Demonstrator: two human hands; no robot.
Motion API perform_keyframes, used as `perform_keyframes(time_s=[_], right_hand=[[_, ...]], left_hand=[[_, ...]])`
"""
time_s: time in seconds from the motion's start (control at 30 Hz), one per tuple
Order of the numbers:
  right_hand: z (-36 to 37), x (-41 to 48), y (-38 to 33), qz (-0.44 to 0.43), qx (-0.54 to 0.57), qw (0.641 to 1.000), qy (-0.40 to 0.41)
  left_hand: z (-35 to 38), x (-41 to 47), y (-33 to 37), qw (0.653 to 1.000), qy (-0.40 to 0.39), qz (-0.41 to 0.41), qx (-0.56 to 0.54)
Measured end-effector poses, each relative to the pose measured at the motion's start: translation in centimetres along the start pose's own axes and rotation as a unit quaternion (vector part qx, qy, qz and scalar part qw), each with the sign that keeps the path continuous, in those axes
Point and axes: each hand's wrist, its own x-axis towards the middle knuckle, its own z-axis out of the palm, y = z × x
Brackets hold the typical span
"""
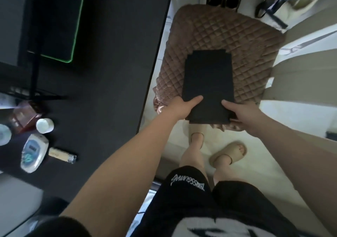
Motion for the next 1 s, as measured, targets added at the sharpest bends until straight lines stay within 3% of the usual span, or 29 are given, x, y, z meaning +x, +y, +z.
perform_keyframes(time_s=[0.13, 0.23, 0.37, 0.6, 0.8, 1.0], right_hand=[[-1.3, -6.3, 0.2, -0.021, 0.029, 0.999, 0.002], [-2.7, -10.5, -0.4, -0.068, 0.014, 0.997, 0.02], [-4.2, -15.4, -3.0, -0.161, 0.009, 0.986, 0.048], [-6.5, -22.4, -9.0, -0.31, 0.045, 0.945, 0.098], [-10.6, -28.4, -12.2, -0.426, 0.078, 0.893, 0.121], [-17.9, -33.5, -11.1, -0.507, 0.084, 0.848, 0.132]], left_hand=[[-0.3, -5.5, 0.4, 0.996, -0.085, -0.023, -0.003], [-0.3, -9.0, 1.5, 0.996, -0.088, 0.012, -0.005], [-1.6, -13.0, 4.8, 0.992, -0.064, 0.106, -0.036], [-4.6, -19.3, 13.0, 0.955, -0.022, 0.287, -0.071], [-4.8, -26.8, 19.3, 0.933, 0.046, 0.355, -0.036], [0.1, -34.1, 23.4, 0.894, 0.081, 0.44, -0.029]])
